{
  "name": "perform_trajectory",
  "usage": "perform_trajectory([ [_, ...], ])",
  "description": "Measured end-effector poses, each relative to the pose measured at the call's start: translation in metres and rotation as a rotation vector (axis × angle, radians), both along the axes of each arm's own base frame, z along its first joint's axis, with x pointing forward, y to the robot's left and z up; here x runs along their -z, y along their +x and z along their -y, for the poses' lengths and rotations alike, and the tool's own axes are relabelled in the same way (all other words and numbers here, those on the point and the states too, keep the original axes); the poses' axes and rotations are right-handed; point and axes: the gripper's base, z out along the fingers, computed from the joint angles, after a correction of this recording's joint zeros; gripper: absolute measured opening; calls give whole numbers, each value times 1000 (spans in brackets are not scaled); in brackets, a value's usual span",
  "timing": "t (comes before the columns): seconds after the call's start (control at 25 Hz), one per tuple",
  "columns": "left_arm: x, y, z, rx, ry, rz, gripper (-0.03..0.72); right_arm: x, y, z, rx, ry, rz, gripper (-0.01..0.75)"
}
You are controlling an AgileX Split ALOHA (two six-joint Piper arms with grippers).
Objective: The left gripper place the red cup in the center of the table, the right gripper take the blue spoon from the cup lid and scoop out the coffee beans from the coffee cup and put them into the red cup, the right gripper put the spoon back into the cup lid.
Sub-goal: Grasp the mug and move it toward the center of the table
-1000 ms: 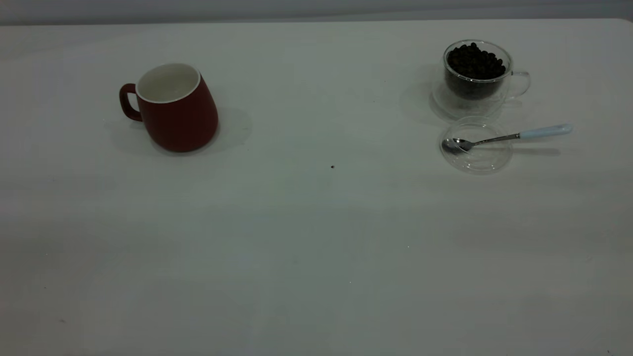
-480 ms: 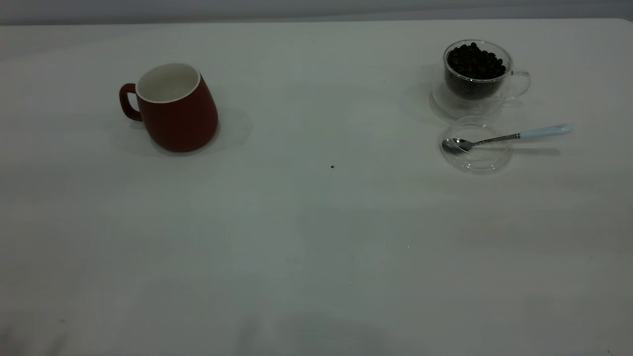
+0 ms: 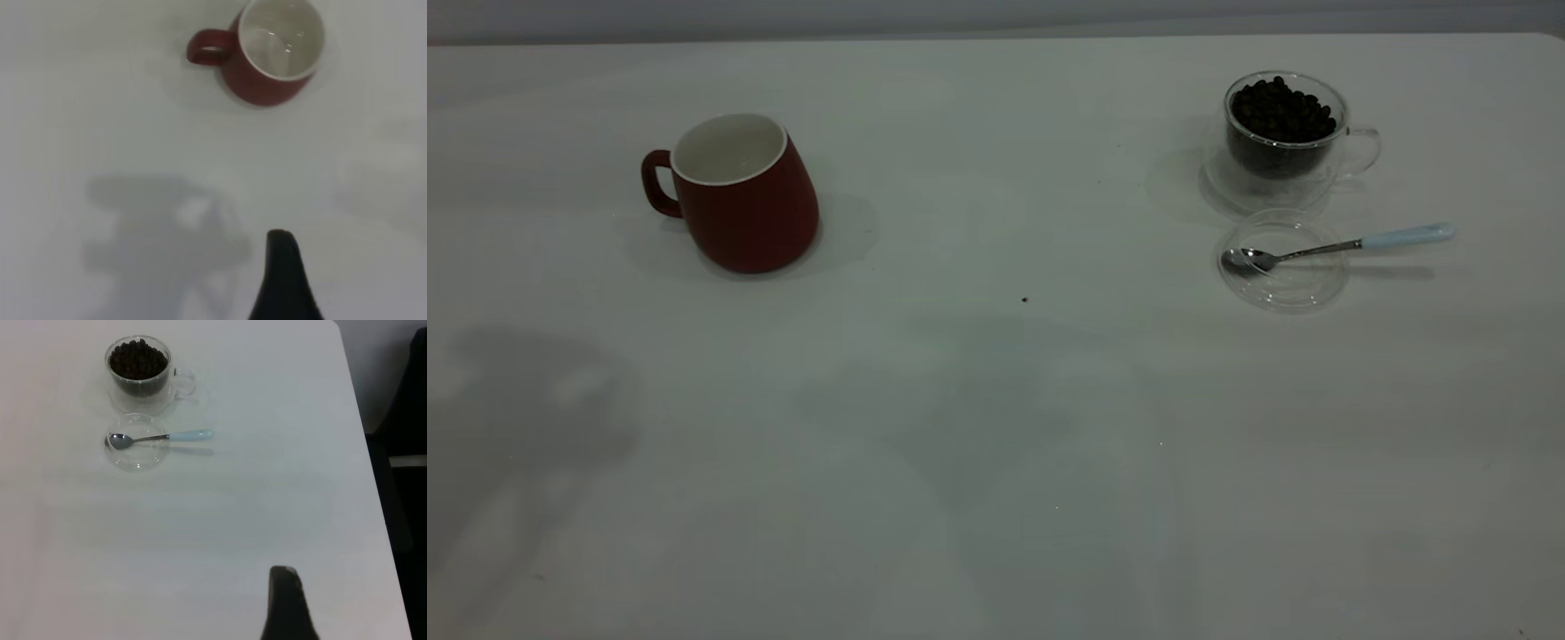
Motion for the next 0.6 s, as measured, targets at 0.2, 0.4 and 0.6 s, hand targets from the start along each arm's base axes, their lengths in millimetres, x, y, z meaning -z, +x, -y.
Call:
perform_trajectory([
  [0.2,29,72,2,4,0,-109,587,0,0,0,0,0,0,543],
  [0.4,55,120,6,28,-23,-243,587,0,0,0,0,0,0,543],
  [0.6,57,135,6,163,35,-213,587,0,0,0,0,0,0,543],
])
